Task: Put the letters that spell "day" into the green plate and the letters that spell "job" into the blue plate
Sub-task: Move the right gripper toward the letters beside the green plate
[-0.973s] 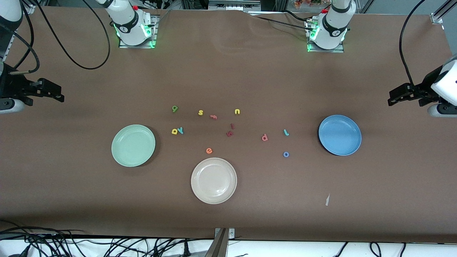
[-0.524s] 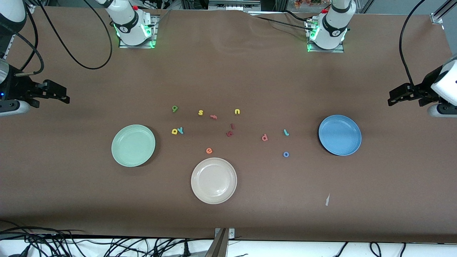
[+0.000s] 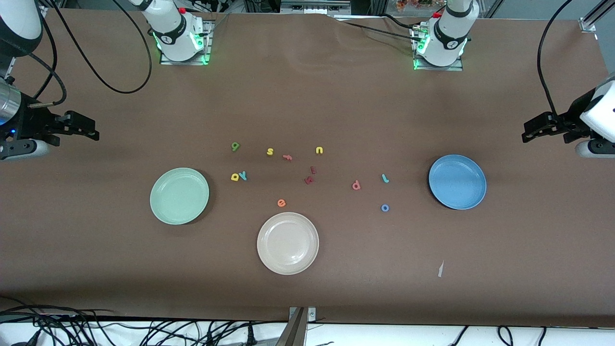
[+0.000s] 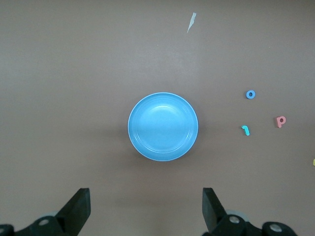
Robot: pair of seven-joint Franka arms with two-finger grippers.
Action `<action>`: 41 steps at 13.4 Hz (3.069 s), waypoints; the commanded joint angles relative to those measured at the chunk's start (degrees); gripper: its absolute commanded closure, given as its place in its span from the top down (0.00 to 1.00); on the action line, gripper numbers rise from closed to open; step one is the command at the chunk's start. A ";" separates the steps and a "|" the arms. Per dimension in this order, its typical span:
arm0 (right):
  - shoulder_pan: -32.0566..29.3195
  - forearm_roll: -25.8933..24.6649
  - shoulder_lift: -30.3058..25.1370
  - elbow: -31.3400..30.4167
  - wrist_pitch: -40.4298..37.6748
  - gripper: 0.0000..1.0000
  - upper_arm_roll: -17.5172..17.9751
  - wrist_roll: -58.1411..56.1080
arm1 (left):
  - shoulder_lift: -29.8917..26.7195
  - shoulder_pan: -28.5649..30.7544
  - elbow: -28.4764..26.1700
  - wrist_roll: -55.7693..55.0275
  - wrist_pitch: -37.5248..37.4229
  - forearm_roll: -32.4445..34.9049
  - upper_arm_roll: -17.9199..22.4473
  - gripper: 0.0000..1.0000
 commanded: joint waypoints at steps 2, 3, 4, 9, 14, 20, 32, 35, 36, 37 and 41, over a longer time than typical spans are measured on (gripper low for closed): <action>4.03 -0.43 -0.49 -0.53 0.82 1.00 0.10 0.73 | 0.28 0.07 0.82 0.08 -0.58 1.53 -0.40 1.00; 4.14 -0.70 -0.49 -0.62 1.60 1.00 0.18 3.00 | 0.28 0.07 0.73 0.08 -0.58 1.45 -0.40 1.00; 3.96 -0.35 -0.23 -0.71 2.83 1.00 0.10 4.15 | 0.28 0.07 0.82 0.17 -0.58 1.53 -0.40 1.00; 3.87 0.36 0.30 -0.89 3.99 1.00 0.01 5.92 | 0.28 0.07 0.82 0.08 -0.58 1.53 -0.40 1.00; 4.14 0.44 0.74 -1.06 5.48 1.00 0.36 5.39 | 0.19 0.07 0.82 0.17 -0.58 1.53 -0.49 1.00; 4.14 0.44 1.18 -1.59 5.66 1.00 0.36 5.30 | 0.19 0.07 0.82 0.17 -0.58 1.53 -0.49 1.00; 4.14 0.79 0.66 -2.29 6.18 1.00 0.36 5.65 | 0.28 0.07 0.73 0.17 -0.58 1.53 -0.40 1.00; 4.49 2.81 1.00 -2.12 7.85 1.00 0.45 7.49 | 0.28 0.07 0.73 0.17 -0.58 1.53 -0.49 1.00; 5.19 2.82 1.09 -2.20 8.11 1.00 0.45 7.76 | 0.28 0.07 0.73 0.17 -0.58 1.45 -0.40 1.00; 5.37 2.82 1.10 -2.20 8.12 1.00 0.45 8.63 | 0.37 0.07 0.73 0.17 -0.58 1.53 -0.49 1.00; 6.33 1.77 1.01 -3.25 7.42 1.00 0.45 8.29 | 0.37 0.07 0.64 0.17 -0.58 1.53 -0.49 1.00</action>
